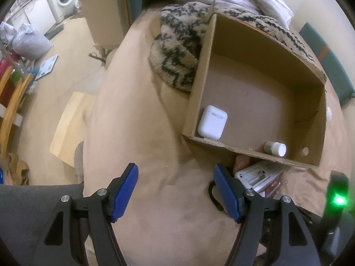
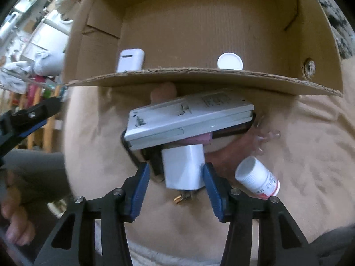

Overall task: Organize rigid objects
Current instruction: 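Lower the right gripper onto the white charger plug and grasp it, then grasp the black-and-gold battery with the left gripper while the right gripper holds the charger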

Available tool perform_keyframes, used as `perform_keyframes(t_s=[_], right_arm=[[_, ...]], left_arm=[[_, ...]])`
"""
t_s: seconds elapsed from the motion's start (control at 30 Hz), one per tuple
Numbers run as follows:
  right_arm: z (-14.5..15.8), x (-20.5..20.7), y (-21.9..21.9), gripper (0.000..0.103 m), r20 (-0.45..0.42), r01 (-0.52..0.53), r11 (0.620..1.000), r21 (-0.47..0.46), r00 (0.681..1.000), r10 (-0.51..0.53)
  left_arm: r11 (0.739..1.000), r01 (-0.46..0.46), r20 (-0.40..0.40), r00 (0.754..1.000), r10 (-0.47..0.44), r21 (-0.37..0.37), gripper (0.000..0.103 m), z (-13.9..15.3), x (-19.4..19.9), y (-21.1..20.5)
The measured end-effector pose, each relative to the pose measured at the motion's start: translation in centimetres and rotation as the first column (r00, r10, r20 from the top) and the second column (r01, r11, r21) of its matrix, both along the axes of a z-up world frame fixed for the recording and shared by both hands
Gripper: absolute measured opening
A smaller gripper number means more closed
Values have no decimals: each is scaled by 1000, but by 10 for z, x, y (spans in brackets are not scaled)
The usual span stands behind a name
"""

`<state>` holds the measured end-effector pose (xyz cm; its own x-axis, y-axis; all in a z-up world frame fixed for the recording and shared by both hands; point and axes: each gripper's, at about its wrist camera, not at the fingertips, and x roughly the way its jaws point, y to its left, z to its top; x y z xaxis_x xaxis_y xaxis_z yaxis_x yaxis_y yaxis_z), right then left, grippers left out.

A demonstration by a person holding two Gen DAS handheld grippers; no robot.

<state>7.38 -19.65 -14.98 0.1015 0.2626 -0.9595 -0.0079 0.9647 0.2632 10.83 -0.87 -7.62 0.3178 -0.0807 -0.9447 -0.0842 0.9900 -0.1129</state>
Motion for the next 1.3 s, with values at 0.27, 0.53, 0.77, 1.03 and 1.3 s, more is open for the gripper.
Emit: perform_keyframes(t_s=[0.27,0.53,0.77,1.03,1.3], right_arm=[[-10,-6,30,52,21,-91,994,-64,995,93],[6,-16,19,44,51,-85,996,17,995,84],[45,-30,0,44,102,-81,992,96,992,71],[111,-29,-48,44,323,-68,980,189,946,3],[133,-20,-92,45,440,14,980,198,892,-101]], left_arm=[[999,-16,-16,1000,16,-39,68,-1,1,2],[999,5,-13,1000,-6,-42,68,0,-1,-4],[1000,2,-18,1000,-3,-31,68,-1,-1,-3],[999,35,-22,999,-35,8,68,-7,-4,-12],[966,254,-10,967,-254,54,56,-11,-20,-54]])
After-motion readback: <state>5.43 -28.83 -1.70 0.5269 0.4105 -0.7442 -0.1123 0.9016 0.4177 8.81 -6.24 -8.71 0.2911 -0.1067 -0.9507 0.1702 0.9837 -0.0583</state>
